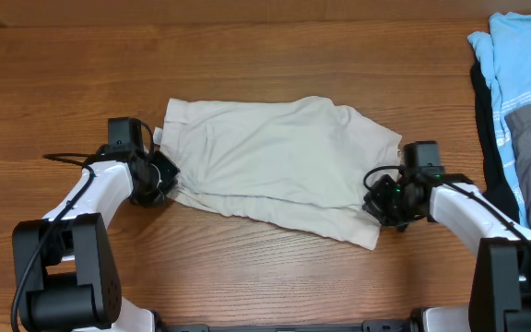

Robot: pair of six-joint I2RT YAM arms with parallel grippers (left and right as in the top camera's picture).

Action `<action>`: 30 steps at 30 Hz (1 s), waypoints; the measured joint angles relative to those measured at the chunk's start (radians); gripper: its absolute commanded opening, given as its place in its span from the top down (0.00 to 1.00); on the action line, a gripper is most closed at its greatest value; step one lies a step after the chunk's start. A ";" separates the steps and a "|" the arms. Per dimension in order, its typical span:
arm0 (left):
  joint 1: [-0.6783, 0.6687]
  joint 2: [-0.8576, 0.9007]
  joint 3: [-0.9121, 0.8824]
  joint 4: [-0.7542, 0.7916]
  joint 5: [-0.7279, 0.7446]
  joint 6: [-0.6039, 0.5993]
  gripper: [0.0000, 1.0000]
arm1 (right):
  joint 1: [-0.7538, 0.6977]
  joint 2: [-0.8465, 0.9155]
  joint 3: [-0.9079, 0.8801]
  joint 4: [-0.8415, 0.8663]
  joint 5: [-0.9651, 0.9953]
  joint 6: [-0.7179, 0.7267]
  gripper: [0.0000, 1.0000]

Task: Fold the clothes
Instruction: 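Lift the khakis with both grippers and stretch them upward, away from the table edge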

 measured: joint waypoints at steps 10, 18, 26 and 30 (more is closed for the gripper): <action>0.000 0.026 0.000 -0.241 0.208 0.128 0.96 | -0.114 0.000 0.000 -0.040 -0.083 -0.108 0.94; 0.000 0.050 -0.048 -0.398 0.312 0.262 0.96 | -0.114 0.006 0.098 -0.201 -0.099 -0.180 0.96; -0.027 -0.145 -0.122 -0.501 0.143 0.285 0.96 | -0.114 0.008 0.372 -0.502 0.043 -0.227 0.96; -0.027 -0.323 -0.119 -0.563 0.026 0.281 0.96 | -0.114 0.008 0.418 -0.557 0.064 -0.246 0.96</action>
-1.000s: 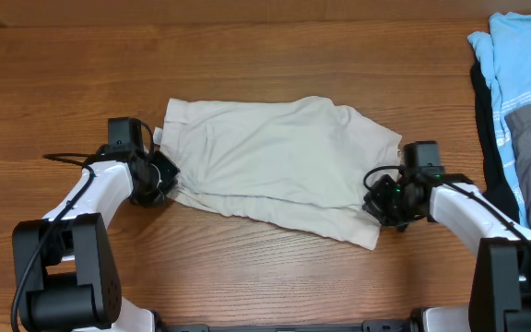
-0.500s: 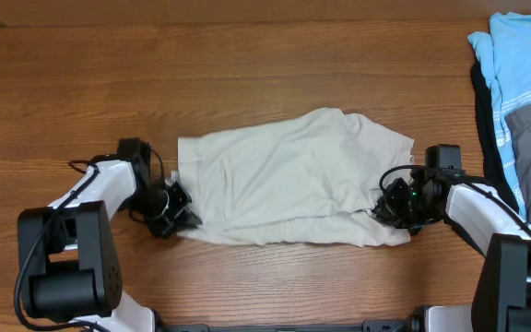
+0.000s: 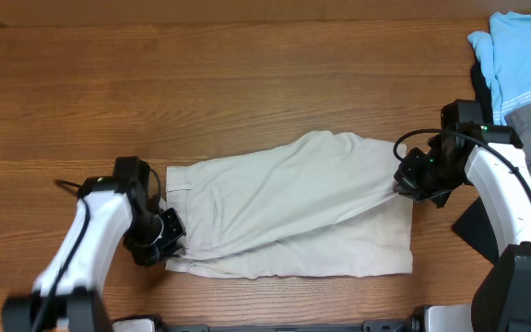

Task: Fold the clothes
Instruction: 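Lift the khakis with both grippers and stretch them upward, away from the table edge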

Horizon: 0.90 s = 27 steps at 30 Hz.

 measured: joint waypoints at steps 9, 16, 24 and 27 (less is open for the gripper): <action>0.000 -0.195 0.187 -0.099 -0.061 0.000 0.96 | 0.000 -0.006 0.107 -0.075 -0.034 -0.048 0.96; -0.006 -0.196 0.406 -0.054 -0.057 0.000 0.96 | 0.002 -0.019 0.355 -0.111 -0.057 -0.076 0.96; -0.006 -0.163 0.442 0.246 -0.025 -0.008 0.96 | 0.002 -0.027 0.386 0.097 -0.059 -0.085 0.96; -0.023 -0.098 0.442 0.357 -0.024 -0.027 0.96 | 0.005 -0.010 0.387 0.195 -0.058 -0.086 0.96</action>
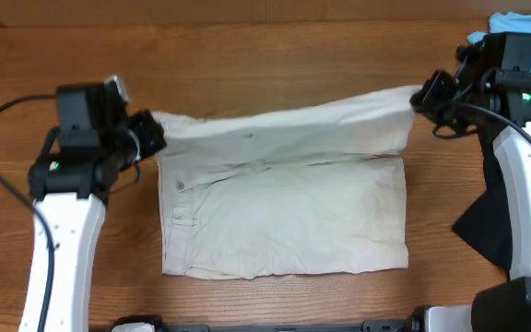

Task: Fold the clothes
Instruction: 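Lift the khakis with both grippers and stretch them upward, away from the table edge, then lay the lifted edge down, folding the khakis in half lengthwise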

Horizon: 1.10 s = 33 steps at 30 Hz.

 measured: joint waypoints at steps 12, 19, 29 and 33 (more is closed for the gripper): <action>-0.058 0.346 0.002 0.483 -0.005 -0.022 0.96 | 0.054 0.300 0.003 0.311 0.057 -0.003 0.96; -0.061 0.521 0.004 0.809 -0.057 -0.040 0.54 | 0.071 0.459 0.002 0.520 0.124 -0.005 0.56; -0.062 0.705 0.026 0.940 -0.056 0.063 0.09 | 0.066 0.512 0.011 0.671 0.140 -0.029 0.07; -0.062 0.641 0.084 0.707 -0.056 0.135 0.30 | 0.036 0.457 0.034 0.483 0.127 -0.045 0.30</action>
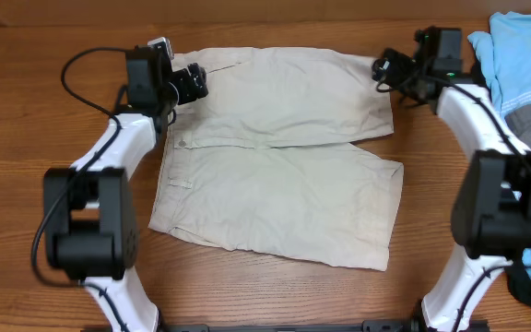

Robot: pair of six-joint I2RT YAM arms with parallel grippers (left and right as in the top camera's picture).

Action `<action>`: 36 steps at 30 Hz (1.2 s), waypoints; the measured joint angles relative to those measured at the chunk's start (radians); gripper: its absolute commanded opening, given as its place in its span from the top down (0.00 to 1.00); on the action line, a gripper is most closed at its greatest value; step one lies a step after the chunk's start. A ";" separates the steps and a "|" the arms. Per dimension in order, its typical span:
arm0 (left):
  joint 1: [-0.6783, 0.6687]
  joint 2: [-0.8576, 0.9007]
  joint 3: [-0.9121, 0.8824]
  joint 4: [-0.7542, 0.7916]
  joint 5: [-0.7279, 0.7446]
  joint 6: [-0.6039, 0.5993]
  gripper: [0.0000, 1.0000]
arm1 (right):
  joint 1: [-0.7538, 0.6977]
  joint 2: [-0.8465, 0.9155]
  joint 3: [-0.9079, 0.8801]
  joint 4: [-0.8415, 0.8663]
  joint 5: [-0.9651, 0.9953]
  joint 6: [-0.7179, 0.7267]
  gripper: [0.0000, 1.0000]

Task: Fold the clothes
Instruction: 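Lay the lifted edge down, folding the khakis in half lengthwise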

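A pair of beige shorts lies spread flat in the middle of the wooden table, waistband to the left, both legs pointing right. My left gripper rests at the far left corner of the waistband. My right gripper sits at the far right corner, on the hem of the upper leg. The overhead view does not show whether either pair of fingers still pinches the cloth.
A heap of other clothes lies at the table's right edge: light blue, grey and black pieces. Both arms reach from the near edge up along the sides of the shorts.
Both grippers have moved farther away and inward, to the far corners. The upper half of the shorts, then held up and stretched between them, now lies flat on the table.
The shorts first lay folded and rumpled, with a gripper at each end. Then they sat nearer, still doubled over. Then the top layer was lifted and stretched between both grippers. Now the shorts lie fully opened out.
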 measured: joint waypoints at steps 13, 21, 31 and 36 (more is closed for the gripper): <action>0.000 -0.178 0.071 -0.460 -0.002 0.055 0.92 | -0.048 -0.043 0.019 -0.228 -0.153 -0.192 0.96; -0.023 -0.024 0.069 -0.483 -0.005 0.053 0.96 | -0.047 0.083 0.011 -0.312 -0.168 -0.217 0.96; -0.038 0.106 0.068 -0.554 -0.005 0.053 0.96 | -0.047 0.120 0.010 -0.461 -0.024 -0.223 0.96; -0.038 0.106 0.071 -0.587 -0.004 0.053 0.96 | -0.050 0.124 0.010 -0.534 0.034 -0.215 0.96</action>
